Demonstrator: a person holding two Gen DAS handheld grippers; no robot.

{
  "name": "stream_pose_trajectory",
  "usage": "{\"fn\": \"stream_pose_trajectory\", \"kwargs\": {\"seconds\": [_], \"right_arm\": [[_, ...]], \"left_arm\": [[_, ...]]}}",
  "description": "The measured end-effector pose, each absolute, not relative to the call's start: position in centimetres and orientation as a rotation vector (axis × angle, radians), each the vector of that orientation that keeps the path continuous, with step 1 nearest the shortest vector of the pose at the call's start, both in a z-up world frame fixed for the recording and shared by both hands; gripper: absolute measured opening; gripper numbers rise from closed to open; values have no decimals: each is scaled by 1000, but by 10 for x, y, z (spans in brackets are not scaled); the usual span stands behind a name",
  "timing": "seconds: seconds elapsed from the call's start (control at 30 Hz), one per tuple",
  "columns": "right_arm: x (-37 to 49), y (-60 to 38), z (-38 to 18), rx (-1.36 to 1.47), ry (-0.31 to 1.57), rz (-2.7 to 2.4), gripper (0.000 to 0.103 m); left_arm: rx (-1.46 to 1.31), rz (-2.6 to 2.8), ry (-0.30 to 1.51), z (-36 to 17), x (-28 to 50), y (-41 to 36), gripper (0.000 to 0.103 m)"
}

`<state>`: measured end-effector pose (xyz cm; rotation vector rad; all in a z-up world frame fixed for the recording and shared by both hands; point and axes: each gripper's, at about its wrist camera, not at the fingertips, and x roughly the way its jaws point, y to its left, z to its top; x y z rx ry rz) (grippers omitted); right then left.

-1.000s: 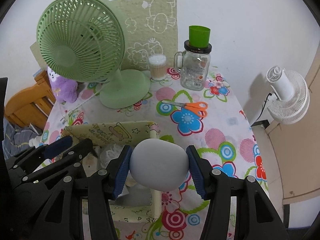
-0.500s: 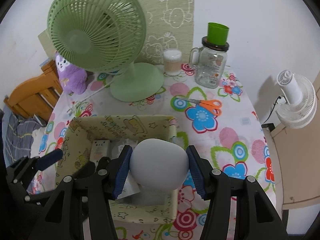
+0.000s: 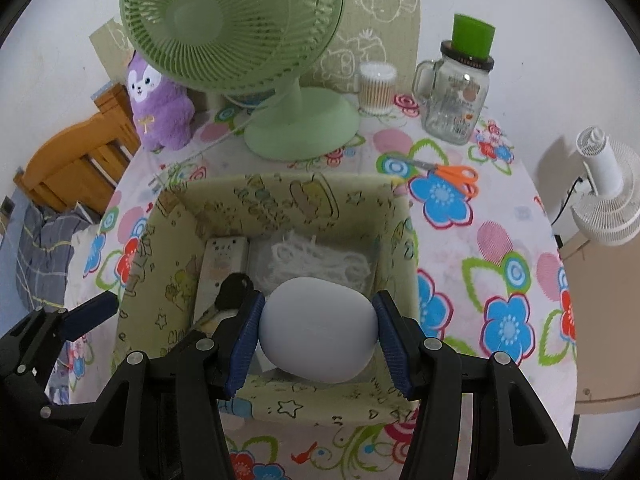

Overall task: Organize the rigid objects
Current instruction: 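Lower the key into the fabric box and open the left tool while the right lowers the egg, then lift both tools out of the fabric box and back from it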

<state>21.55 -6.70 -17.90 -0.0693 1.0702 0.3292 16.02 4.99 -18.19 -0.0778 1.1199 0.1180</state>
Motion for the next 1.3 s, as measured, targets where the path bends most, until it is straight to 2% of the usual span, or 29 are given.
{"fn": "stream_pose_trajectory", "kwargs": {"seconds": [0.13,0.23,0.43,0.6,1.3], "right_arm": [[213,-68,-183,-63,1083,324,60],[211,-69,-181,-56,1073,325,70],[205,-75,-172,-42,1058,316,72],[196,-84,-162,-41,1038,302,80],[146,-113,-118,-11,950,303,83]], "left_arm": [[-75,113,1122,-183,157,50,84],[-72,107,1116,-182,155,49,85],[-74,86,1101,-175,153,44,88],[-66,66,1082,-167,147,37,92],[-53,65,991,-124,104,19,98]]}}
